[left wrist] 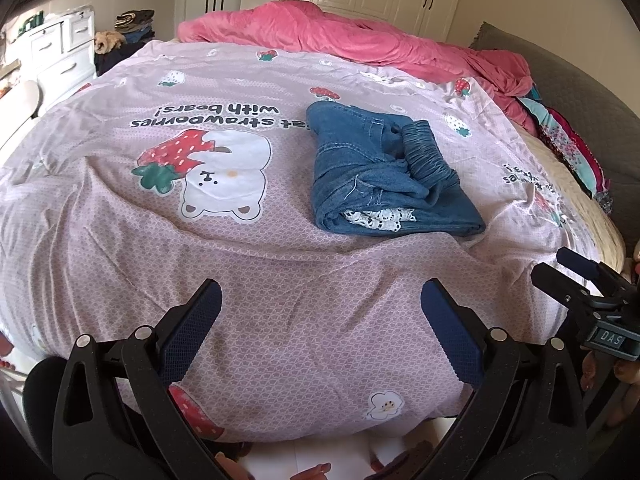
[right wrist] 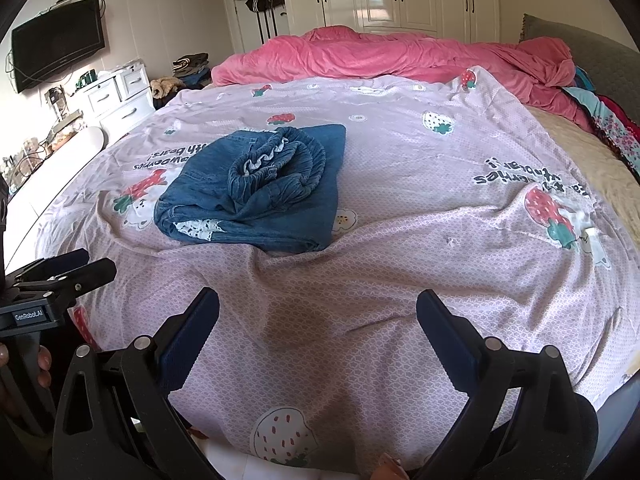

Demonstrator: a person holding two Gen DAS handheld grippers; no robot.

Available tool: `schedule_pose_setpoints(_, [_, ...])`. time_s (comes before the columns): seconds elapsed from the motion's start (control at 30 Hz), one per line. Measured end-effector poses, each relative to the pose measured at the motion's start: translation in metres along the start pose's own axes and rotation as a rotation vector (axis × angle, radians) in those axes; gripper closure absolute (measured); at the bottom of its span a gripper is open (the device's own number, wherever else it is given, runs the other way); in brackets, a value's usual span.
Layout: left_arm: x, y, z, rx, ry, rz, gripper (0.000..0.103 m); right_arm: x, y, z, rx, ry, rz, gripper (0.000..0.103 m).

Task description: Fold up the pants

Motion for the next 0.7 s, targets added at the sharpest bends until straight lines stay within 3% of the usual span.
schedule_pose_setpoints(0.7, [0.0008, 0.0009, 0.0065, 0.015, 0.0, 0.005, 0.009, -0.0019, 0.0072, -0.0025, -0.022, 0.008, 0.021, 0.004])
Point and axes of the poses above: each gripper's, at about its wrist camera, not at the fingertips, and y roughly the way its jaws point, z to its left, x to its top, the point moved 4 cm from there along y, roughly the way its jaws point, and after that the axes turned 3 degrees about y, right-handed, at the moved point
